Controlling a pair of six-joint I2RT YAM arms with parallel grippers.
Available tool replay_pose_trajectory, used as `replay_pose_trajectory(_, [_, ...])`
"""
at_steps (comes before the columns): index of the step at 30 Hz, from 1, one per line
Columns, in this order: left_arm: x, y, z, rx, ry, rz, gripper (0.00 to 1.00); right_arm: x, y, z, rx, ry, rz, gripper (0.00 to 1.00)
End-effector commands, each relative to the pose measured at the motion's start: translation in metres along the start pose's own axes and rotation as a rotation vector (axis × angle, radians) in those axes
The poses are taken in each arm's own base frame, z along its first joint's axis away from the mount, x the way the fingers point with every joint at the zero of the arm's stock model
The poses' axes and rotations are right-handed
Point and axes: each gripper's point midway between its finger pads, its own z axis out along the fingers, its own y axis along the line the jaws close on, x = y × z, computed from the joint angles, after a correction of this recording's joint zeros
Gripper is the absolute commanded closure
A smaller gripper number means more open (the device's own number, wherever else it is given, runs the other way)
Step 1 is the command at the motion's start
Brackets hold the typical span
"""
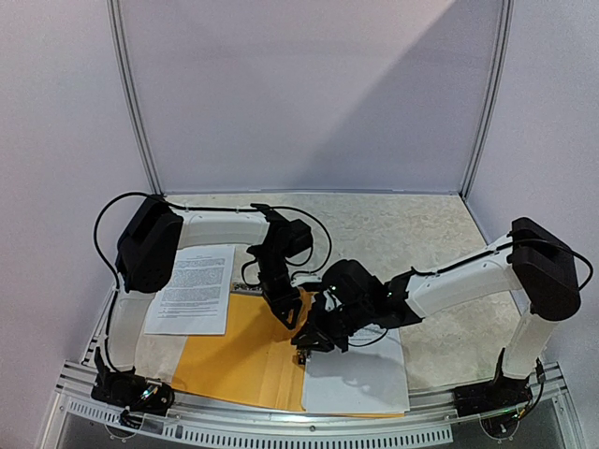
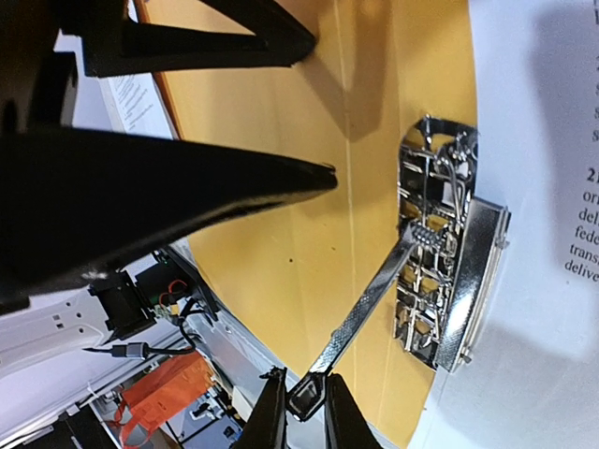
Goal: Put the files into the folder
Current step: Clamp the file in the folder with some files.
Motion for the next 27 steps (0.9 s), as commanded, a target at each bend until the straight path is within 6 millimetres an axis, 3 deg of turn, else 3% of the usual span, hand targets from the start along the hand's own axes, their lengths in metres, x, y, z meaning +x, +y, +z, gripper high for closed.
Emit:
replay_pose_trajectory(1, [0.005,0.046,0.053,-0.117,0.059,0.018,0.5,0.003,-0.029,0.002,0.083,-0.003,0.02,0.89])
replay_pose_trajectory(6, [0.005,0.047,0.053,-0.119,0.06,0.017,0.5,0.005,-0.036,0.003,0.084,-0.008,0.009,0.9])
replay_pose_trajectory(13, [0.006,0.047,0.054,-0.122,0.063,0.018,0.49,0.005,-0.063,0.002,0.139,-0.016,0.02,0.93])
replay_pose_trajectory(19, [0.006,0.047,0.055,-0.121,0.066,0.016,0.5,0.005,-0.068,0.011,0.135,0.005,0.004,0.94])
replay_pose_trajectory(27, [0.006,0.048,0.054,-0.131,0.065,0.017,0.5,0.01,-0.102,0.013,0.219,0.032,0.011,0.97])
